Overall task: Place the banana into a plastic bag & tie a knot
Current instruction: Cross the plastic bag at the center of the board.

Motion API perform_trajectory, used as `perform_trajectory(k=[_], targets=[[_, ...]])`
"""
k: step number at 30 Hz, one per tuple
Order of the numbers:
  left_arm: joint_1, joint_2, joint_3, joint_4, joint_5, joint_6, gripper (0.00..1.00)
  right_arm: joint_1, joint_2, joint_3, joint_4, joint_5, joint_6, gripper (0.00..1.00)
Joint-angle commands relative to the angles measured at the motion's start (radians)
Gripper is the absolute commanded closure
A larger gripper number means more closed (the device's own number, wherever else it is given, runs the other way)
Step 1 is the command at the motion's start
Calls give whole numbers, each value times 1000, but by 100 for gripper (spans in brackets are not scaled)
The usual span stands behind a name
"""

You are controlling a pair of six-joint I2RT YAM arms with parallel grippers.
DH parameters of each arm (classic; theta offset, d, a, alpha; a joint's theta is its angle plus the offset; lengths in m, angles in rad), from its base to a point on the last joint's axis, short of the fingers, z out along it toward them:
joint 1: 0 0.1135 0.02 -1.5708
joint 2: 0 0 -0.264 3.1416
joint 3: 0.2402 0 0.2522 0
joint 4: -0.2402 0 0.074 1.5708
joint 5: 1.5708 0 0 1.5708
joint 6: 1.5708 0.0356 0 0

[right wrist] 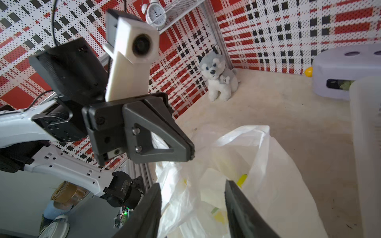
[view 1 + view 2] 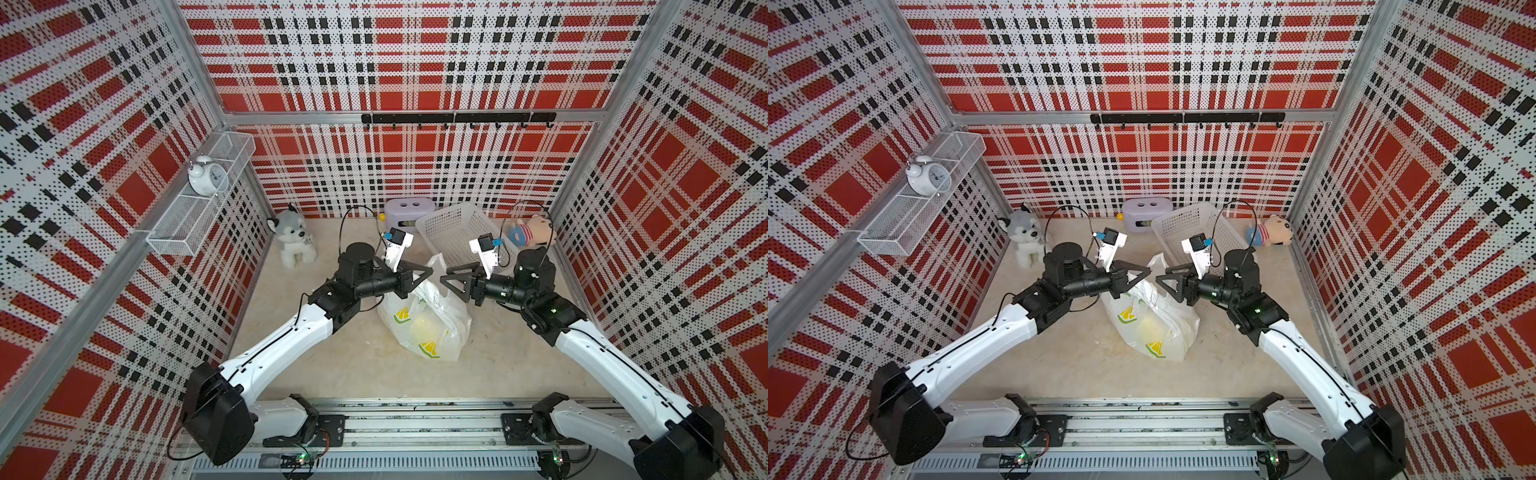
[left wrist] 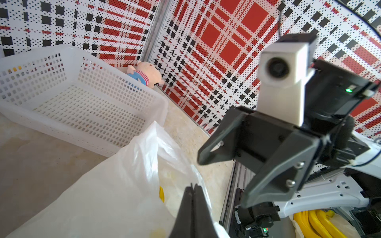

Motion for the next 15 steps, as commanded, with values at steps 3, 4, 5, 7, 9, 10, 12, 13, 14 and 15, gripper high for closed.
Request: perform_trajectory(k=[3, 4, 5, 7, 9, 10, 12, 13, 14, 15], targets=[[10, 11, 0, 49, 43, 10, 100, 15, 49, -17, 31, -102, -45, 48], [12, 13, 0, 51, 46, 9, 100, 20, 63, -15, 31, -111, -50, 48], [11, 14, 0, 53, 48, 8, 100, 26, 78, -14, 32, -126, -55, 48], [13, 13, -3, 58, 47, 7, 100, 42, 103, -7, 33, -137, -65, 48], [14, 16, -5, 64, 47, 3, 100, 60, 117, -7, 53, -148, -65, 48], [16, 15, -4, 64, 48, 3, 100, 66, 121, -6, 62, -149, -61, 48], [17, 16, -5, 63, 48, 3, 100, 78, 128, -3, 72, -159, -59, 49], [19, 17, -5, 64, 49, 2, 100, 83, 131, 1, 76, -157, -58, 49], [20, 17, -5, 63, 49, 4, 100, 88, 133, 2, 79, -159, -58, 49], [20, 16, -5, 65, 51, 3, 100, 91, 138, 4, 81, -159, -57, 49]])
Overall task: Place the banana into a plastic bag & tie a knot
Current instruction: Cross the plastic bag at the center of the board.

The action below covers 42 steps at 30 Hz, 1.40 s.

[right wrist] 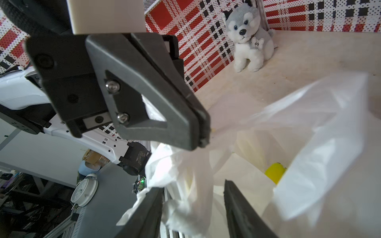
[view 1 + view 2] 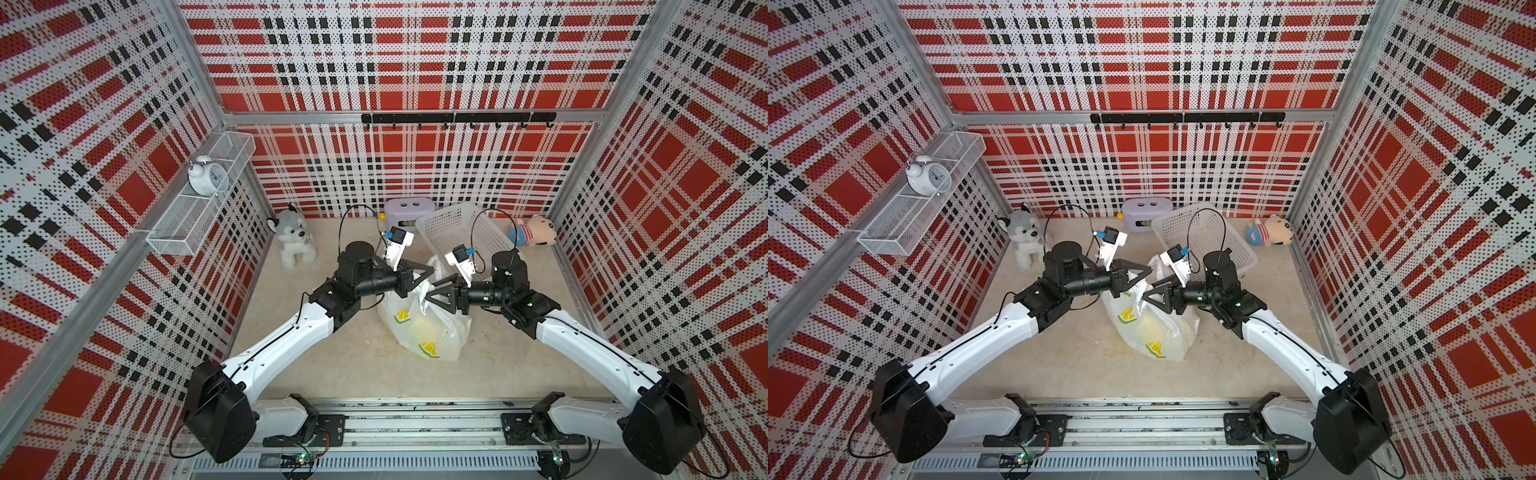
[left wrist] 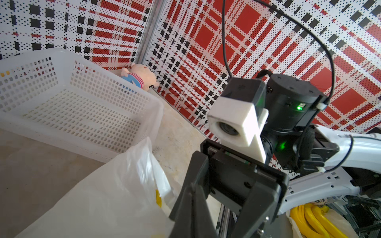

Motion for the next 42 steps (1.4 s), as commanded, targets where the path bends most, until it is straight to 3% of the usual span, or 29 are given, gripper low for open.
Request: perform_trajectory(k=[1, 7, 19, 25, 34, 38, 42], targets=[[8, 3, -4, 32, 17, 4, 100, 18, 13, 20, 42, -26, -9, 50], [13, 8, -6, 36, 16, 0, 100, 57, 36, 52, 12, 8, -40, 50], [20, 8, -10, 33, 7, -8, 100, 150, 15, 109, -96, 311, -115, 49], [28, 10, -13, 36, 6, -11, 100, 205, -2, 120, -137, 401, -145, 48], [31, 11, -22, 38, 10, -11, 100, 209, -97, 24, -43, 278, -132, 35], [30, 10, -22, 39, 14, -12, 100, 209, -90, 17, -54, 275, -151, 34], [28, 5, -25, 36, 15, -12, 100, 186, -120, -3, -66, 286, -169, 24]])
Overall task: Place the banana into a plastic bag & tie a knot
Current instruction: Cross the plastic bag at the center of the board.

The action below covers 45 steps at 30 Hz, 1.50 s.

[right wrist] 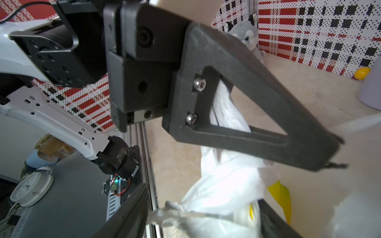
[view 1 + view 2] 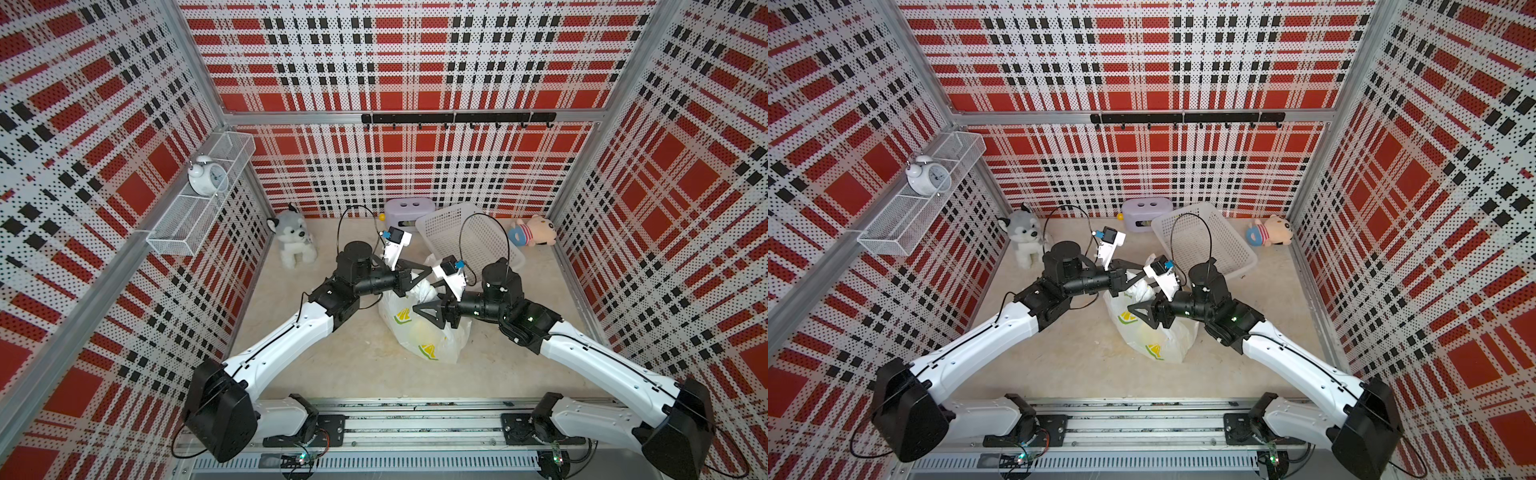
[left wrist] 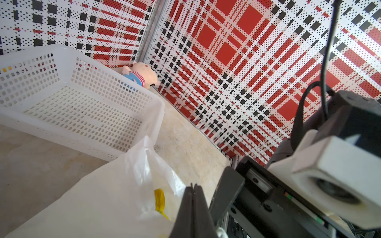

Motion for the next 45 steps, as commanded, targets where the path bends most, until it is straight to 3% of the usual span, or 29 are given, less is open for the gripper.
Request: perform_trajectory(k=[1, 6, 12, 16, 19, 24, 34, 45], targets=[[7, 1, -13, 24, 2, 1, 100, -27, -45, -27, 14, -30, -14, 23], [5, -1, -19, 26, 4, 1, 100, -74, -84, -63, 84, -105, 31, 20], [5, -4, -21, 26, 6, 0, 100, -151, -86, -102, 155, -161, 90, 27], [6, -5, -21, 27, 6, 1, 100, -164, -80, -100, 129, -156, 72, 35], [5, -3, -18, 28, 7, 2, 100, -167, -73, -104, 135, -168, 68, 37], [5, 2, -21, 29, 10, 3, 100, -166, -37, -106, 142, -191, 66, 60], [4, 12, -20, 35, 12, 0, 100, -147, -1, -88, 105, -224, 29, 60], [-3, 18, -14, 35, 10, -3, 100, -76, 64, -7, 31, -86, -30, 63]])
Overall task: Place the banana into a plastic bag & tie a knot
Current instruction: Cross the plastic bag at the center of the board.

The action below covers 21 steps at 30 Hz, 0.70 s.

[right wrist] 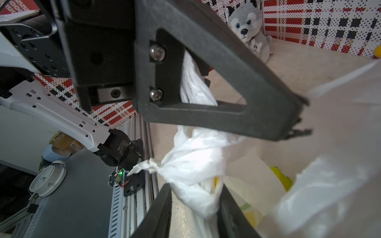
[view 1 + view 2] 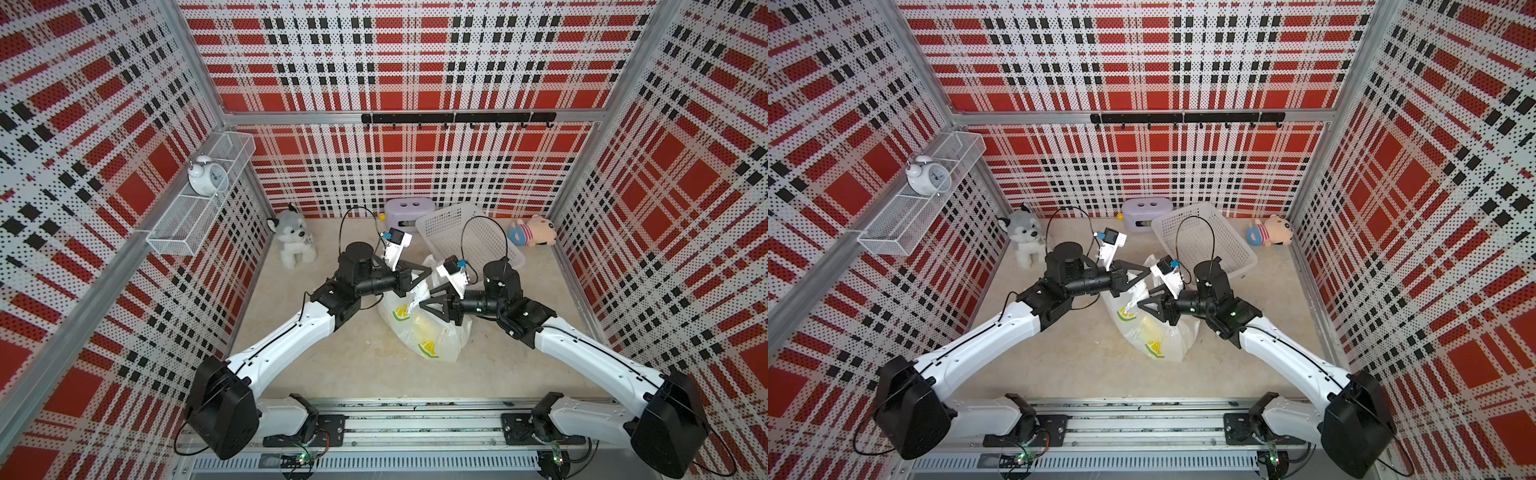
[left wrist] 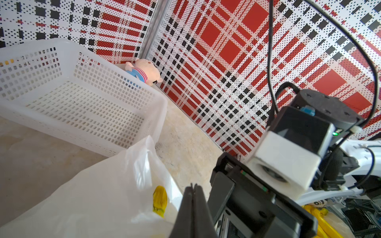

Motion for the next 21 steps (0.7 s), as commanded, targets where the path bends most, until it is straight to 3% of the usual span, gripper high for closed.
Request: perform_trajectory(k=[1, 21], targets=[[-1, 4, -4, 26, 9, 3, 100, 26, 10, 46, -31, 74, -36, 62], [-1, -1, -3, 22, 12, 7, 100, 99, 74, 120, -58, 245, -54, 64]])
